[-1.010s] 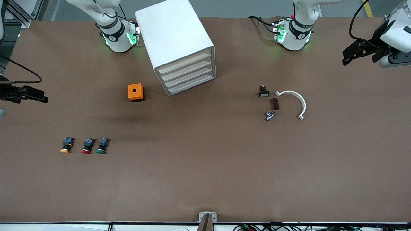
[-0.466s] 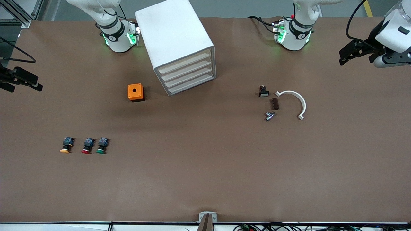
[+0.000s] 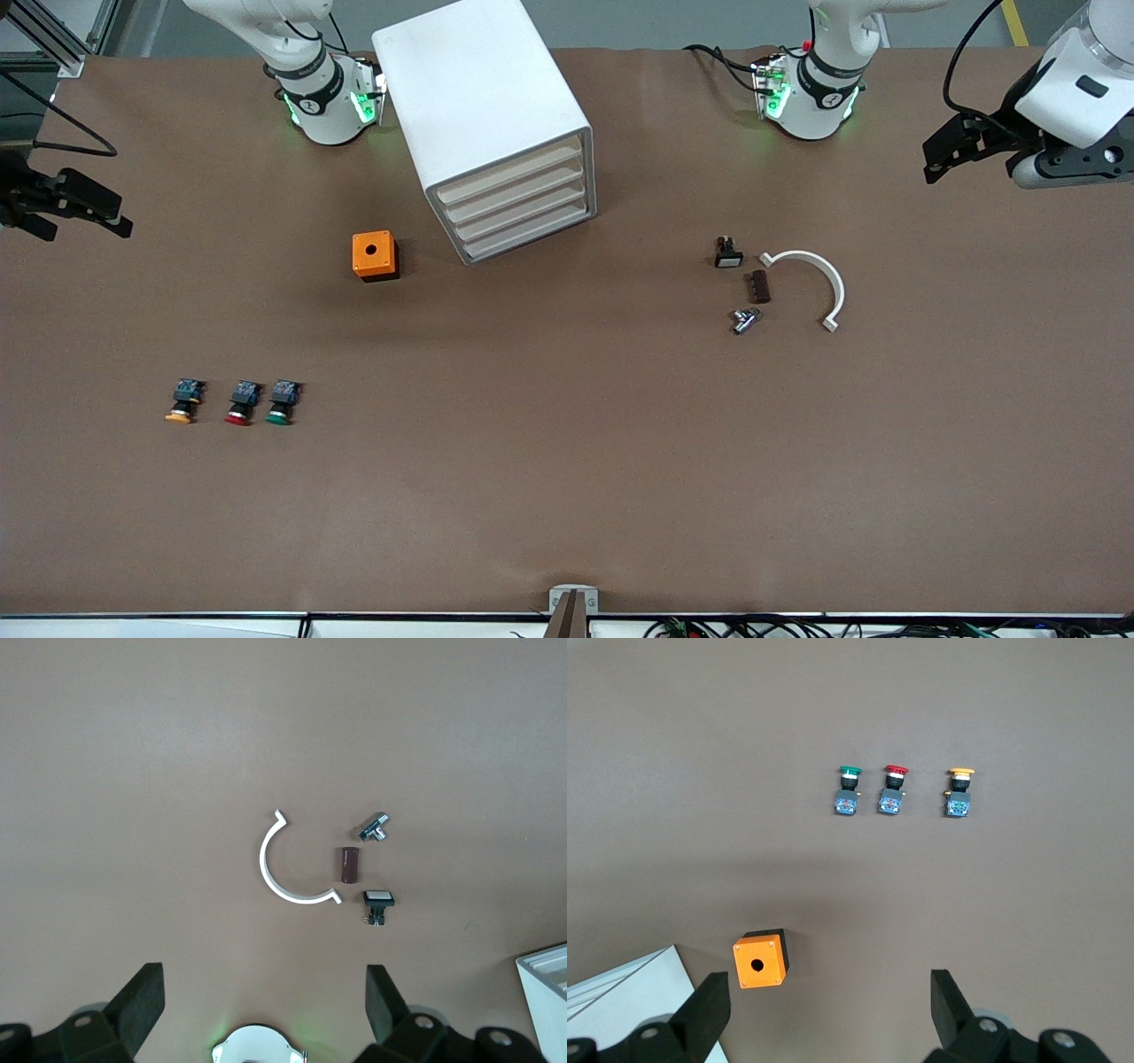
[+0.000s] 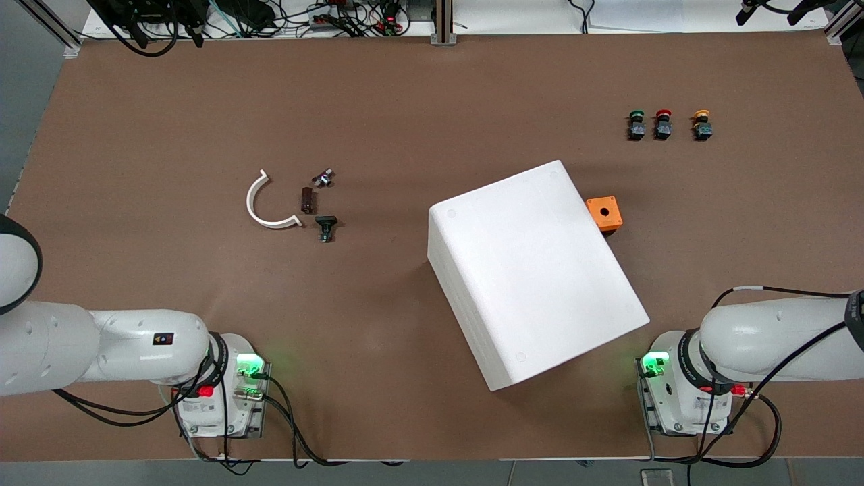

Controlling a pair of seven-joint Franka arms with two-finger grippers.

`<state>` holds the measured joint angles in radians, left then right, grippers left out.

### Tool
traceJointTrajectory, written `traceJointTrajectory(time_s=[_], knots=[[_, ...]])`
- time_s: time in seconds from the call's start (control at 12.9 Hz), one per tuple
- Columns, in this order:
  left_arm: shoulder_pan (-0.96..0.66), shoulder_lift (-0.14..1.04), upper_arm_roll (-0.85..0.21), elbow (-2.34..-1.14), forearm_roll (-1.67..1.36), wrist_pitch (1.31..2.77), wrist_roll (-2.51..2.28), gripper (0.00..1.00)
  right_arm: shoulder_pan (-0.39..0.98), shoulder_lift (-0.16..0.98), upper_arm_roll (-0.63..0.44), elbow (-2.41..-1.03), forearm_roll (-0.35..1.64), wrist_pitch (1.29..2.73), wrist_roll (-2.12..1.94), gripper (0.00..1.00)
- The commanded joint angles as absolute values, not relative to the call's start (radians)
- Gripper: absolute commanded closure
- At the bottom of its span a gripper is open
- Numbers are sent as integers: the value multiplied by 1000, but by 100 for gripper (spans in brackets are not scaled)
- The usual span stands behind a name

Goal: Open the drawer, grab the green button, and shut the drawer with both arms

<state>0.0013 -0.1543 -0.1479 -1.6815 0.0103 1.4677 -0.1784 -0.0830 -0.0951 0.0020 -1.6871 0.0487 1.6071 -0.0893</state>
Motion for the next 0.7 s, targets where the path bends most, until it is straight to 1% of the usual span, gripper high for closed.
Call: traceJointTrajectory(time_s=[0.0,0.31,0.62], knots=[[8,-141,-149,-1663,18,1479,-164,0,-86,-149,3,-1753,38,1638,-100,0],[9,-97,-146,-1612,23,1477,-164,0,-83,-146,3,-1750,23,1640,-103,0],[9,-84,-146,-1585,23,1477,-166,0,-77,-147,6,-1749,-11,1628,-106,0]])
